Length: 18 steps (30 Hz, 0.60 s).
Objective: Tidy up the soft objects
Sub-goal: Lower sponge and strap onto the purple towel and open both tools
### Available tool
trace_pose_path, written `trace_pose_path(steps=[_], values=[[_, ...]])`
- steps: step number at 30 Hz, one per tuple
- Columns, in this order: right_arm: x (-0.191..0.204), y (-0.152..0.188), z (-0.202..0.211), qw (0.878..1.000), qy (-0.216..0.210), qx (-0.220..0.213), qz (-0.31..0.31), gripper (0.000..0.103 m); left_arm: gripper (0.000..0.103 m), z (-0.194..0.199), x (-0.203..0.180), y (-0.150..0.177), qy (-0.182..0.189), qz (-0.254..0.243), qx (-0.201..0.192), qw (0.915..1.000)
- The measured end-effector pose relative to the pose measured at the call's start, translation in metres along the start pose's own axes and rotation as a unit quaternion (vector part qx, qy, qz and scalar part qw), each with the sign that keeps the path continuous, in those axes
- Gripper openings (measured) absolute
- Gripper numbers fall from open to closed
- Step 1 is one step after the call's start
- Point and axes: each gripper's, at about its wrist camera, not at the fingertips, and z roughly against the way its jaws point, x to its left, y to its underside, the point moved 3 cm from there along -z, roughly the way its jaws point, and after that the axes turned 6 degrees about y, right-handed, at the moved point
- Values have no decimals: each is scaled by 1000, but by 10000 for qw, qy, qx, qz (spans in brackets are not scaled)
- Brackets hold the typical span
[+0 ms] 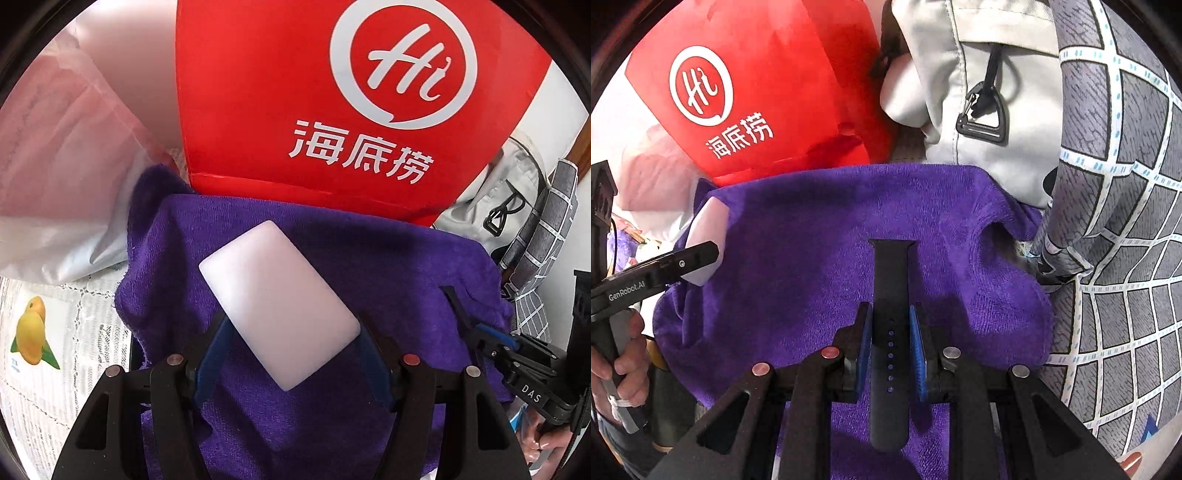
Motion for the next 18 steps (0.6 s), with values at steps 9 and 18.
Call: trace_pose_path(steps=[9,18], values=[[5,-1,0,10000,3,-40,88,24,73,-5,-1,-5,47,92,67,9999],[15,-4,19,9988,134,-413,242,66,87,15,-2,-8,255,185,-68,9995]])
